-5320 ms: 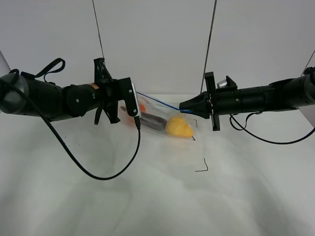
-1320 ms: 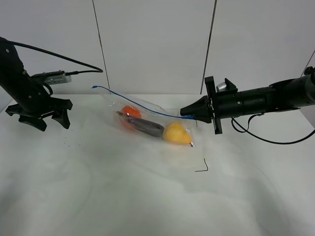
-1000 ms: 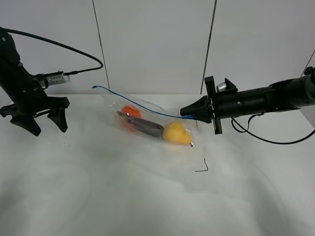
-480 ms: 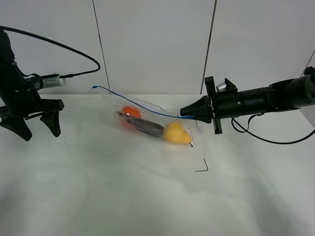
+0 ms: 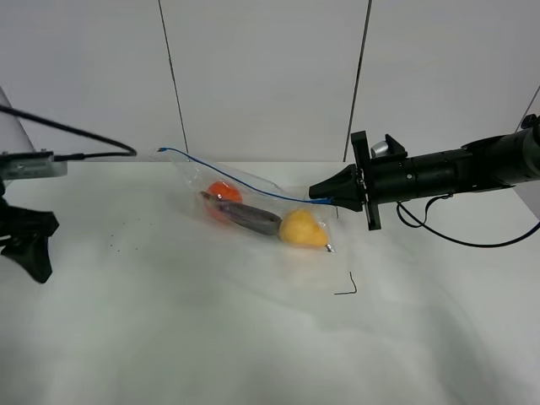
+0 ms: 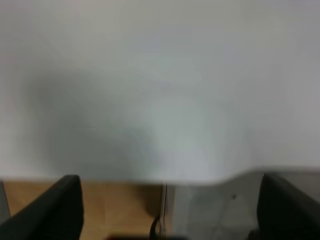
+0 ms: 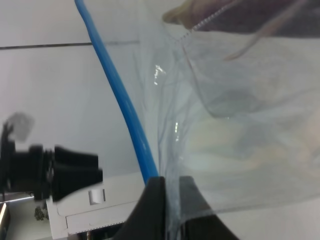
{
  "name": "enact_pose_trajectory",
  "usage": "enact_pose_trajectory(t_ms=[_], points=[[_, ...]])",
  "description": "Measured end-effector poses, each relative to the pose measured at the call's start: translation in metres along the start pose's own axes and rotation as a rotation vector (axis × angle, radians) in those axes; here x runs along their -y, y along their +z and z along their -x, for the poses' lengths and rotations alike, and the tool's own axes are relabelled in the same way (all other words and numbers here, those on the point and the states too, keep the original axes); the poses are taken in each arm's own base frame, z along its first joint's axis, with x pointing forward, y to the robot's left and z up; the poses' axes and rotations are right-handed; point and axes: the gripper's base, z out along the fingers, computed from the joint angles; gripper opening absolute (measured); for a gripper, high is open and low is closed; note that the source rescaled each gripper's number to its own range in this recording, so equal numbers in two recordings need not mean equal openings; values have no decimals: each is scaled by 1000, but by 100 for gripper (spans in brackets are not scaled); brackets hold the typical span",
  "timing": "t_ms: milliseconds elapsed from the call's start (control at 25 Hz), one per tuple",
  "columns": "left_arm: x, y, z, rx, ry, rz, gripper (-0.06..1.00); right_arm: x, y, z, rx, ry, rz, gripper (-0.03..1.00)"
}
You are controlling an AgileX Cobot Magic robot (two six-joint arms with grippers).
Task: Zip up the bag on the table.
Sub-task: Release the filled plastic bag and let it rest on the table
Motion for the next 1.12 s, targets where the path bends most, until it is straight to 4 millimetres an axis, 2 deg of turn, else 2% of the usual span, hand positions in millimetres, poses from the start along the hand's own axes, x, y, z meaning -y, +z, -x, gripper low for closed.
enact_pose_trajectory(t_ms=[240, 360, 640, 880, 1120], points=[[-1, 8, -78, 24, -1, -1, 96, 0, 0, 0, 0, 0, 0, 0], [-2, 6, -105, 154, 9, -3, 96, 0, 0, 0, 0, 0, 0, 0], [-2, -7, -155, 457, 46, -3, 96, 0, 0, 0, 0, 0, 0, 0], [-1, -25, -188, 715, 39, -31, 96, 0, 0, 0, 0, 0, 0, 0], [-1, -32, -217, 906, 36, -34, 96, 0, 0, 0, 0, 0, 0, 0]])
